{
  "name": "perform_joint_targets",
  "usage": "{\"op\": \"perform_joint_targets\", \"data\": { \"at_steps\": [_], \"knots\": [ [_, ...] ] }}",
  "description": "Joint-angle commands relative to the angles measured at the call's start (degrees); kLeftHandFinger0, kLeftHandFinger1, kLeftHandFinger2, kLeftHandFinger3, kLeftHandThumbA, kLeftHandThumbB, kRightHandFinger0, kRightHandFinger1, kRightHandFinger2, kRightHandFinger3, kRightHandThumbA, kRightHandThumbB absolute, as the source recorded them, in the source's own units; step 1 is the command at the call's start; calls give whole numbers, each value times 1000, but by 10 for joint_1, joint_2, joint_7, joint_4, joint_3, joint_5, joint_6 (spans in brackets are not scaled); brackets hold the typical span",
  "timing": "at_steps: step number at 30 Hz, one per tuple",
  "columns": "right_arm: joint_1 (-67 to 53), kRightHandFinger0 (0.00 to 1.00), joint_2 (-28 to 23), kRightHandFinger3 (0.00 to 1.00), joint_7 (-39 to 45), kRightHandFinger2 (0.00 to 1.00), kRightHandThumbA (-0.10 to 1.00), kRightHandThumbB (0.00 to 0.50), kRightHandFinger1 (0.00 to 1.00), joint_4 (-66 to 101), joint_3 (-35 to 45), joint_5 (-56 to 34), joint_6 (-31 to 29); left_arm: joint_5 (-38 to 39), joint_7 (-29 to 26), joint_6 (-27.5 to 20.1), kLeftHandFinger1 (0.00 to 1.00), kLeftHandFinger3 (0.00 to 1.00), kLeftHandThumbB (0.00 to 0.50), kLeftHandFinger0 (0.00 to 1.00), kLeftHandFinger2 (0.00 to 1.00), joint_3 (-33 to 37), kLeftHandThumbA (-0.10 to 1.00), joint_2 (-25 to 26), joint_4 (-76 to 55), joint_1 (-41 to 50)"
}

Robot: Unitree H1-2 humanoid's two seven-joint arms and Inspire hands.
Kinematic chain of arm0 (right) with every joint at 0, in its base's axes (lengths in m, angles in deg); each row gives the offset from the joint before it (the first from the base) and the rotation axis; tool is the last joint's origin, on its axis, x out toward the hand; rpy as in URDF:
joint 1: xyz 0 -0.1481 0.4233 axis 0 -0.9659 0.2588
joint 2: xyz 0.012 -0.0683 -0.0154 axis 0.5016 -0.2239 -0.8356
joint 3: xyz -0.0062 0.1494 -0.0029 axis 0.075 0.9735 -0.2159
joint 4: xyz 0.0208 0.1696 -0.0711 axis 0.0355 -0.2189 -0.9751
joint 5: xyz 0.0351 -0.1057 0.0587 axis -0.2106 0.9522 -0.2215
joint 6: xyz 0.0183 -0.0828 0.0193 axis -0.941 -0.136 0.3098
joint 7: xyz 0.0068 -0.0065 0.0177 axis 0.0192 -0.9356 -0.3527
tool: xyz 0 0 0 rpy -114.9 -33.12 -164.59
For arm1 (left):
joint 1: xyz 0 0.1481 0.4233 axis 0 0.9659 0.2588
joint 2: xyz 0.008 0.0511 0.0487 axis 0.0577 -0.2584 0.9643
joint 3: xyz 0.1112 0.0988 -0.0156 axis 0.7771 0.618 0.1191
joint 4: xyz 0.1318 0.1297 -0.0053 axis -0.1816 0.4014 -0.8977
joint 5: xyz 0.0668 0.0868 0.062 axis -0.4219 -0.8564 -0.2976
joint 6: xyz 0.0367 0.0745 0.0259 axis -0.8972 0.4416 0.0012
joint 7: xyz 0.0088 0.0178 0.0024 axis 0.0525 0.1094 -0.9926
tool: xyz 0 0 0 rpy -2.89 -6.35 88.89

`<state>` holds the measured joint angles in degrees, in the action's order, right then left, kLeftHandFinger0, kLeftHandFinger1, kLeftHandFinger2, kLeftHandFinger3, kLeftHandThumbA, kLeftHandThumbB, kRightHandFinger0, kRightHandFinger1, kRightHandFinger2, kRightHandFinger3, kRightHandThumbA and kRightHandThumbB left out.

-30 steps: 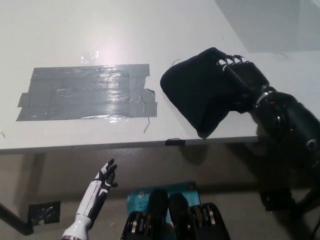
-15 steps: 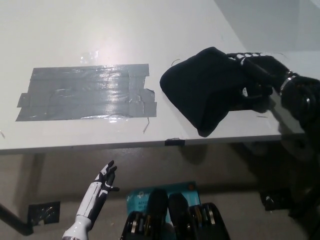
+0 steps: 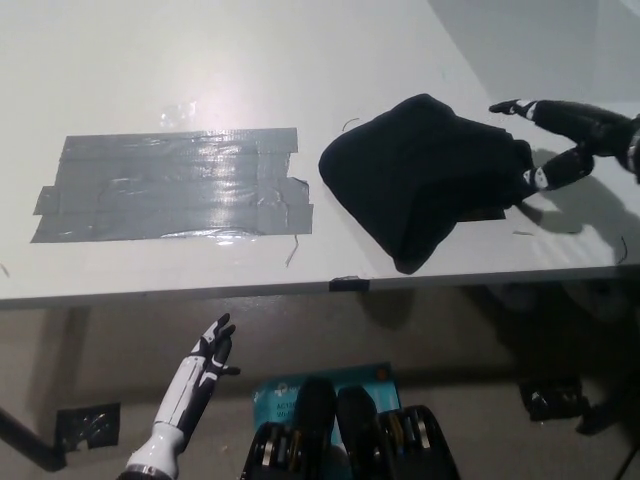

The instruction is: A person hands a black t-shirt to the robot and rhe robot picks it up with its right hand and places it on the black spot on the desk infron tof it

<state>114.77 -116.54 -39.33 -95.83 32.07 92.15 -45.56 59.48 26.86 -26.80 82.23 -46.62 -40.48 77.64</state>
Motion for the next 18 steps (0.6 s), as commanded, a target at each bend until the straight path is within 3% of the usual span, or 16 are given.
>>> {"op": "perform_joint_targets", "data": {
  "at_steps": [1,6,10,13,15,18],
  "knots": [
    [176,1000,-222,1000,305,1000,858,500,1000,319,101,-338,177,9,16,-2,1000,1000,500,772,1000,1,1000,17,-24,-47],
    [151,1000,-248,1000,281,1000,1000,500,1000,367,151,-404,177,12,15,-3,1000,1000,493,769,1000,0,1000,17,-21,-48],
    [128,1000,-252,1000,281,1000,1000,500,1000,383,199,-420,177,9,13,2,1000,1000,491,768,1000,-1,1000,19,-24,-49],
    [82,1000,-279,1000,214,1000,1000,500,1000,403,227,-500,177,8,11,-1,1000,1000,486,760,1000,-3,1000,19,-19,-53],
    [0,1000,-308,1000,102,1000,1000,500,1000,488,271,-568,177,10,11,-2,1000,1000,485,765,1000,-3,1000,19,-20,-53],
    [-84,1000,-306,1000,22,1000,1000,500,1000,587,331,-611,177,11,12,-6,1000,1000,489,763,1000,-2,1000,17,-19,-50]
  ]
}}
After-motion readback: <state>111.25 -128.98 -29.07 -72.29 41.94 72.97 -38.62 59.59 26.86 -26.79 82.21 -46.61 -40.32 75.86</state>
